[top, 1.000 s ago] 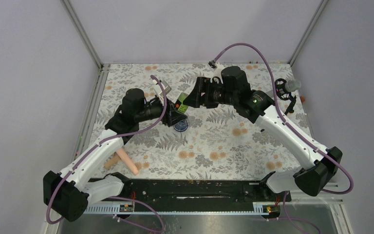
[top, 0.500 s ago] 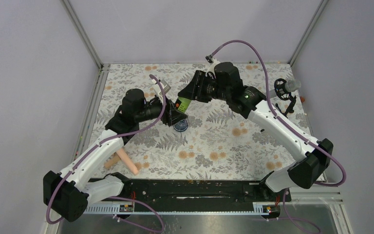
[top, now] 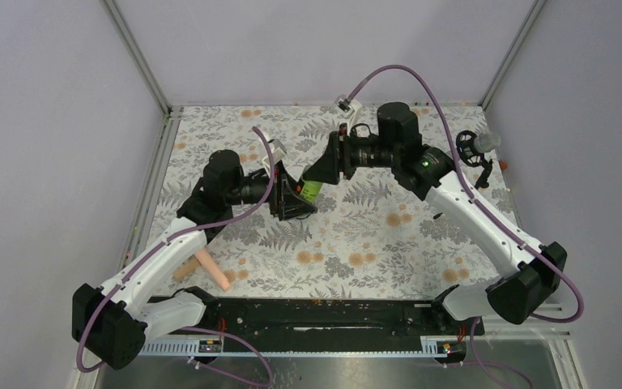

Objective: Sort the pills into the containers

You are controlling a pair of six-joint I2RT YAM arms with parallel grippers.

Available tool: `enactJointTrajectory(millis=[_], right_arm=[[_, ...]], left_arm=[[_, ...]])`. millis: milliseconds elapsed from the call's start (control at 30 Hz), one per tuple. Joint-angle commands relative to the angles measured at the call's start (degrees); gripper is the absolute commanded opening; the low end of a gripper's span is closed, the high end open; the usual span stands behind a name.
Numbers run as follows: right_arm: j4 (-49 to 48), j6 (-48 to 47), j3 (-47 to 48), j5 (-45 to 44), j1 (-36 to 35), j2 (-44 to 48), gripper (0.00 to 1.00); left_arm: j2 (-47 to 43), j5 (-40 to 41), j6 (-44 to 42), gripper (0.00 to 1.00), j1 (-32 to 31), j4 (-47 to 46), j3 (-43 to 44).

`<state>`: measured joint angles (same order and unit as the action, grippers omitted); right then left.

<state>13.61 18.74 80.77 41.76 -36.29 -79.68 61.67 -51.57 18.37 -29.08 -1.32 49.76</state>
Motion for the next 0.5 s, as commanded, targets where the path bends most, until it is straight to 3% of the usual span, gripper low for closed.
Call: enactJointTrajectory(millis=[0, 100, 133, 167, 200, 233, 333, 467], right_arm=[[6.9, -15.2, -1.8, 27.2, 2.2, 2.6, 0.0], [9.5, -16.0, -1.3, 19.6, 2.7, 4.3, 0.0], [9.2, -15.6, -1.4, 12.3, 2.7, 5.2, 0.23], [7.9, -13.8, -1.7, 8.2, 2.6, 5.9, 0.59], [6.6, -11.6, -1.7, 5.7, 2.6, 6.4, 0.78], [4.4, -9.1, -1.6, 3.2, 2.5, 6.5, 0.88], [-3.1, 5.4, -2.6, -8.1, 1.0, 6.8, 0.95], [-7.9, 18.6, -5.7, -27.7, -4.2, 7.4, 0.94]], left_arm=[[-1.1, -17.4, 8.1, 0.0, 1.1, -14.2, -0.2], [-1.3, -20.3, 7.2, 0.0, 2.2, -12.8, 0.9], [-1.3, -20.0, 6.3, 0.0, 2.5, -11.6, 1.5], [-1.4, -18.6, 4.8, 0.0, 2.6, -9.6, 2.0], [-1.5, -16.0, 2.3, 0.0, 2.7, -6.5, 2.9], [-1.4, -13.3, 0.0, 0.0, 2.7, -3.6, 3.6], [-1.1, -0.4, -4.4, 0.0, 2.7, 1.2, 4.6], [-2.2, 11.5, -4.9, 0.0, 2.6, -1.1, 3.1]])
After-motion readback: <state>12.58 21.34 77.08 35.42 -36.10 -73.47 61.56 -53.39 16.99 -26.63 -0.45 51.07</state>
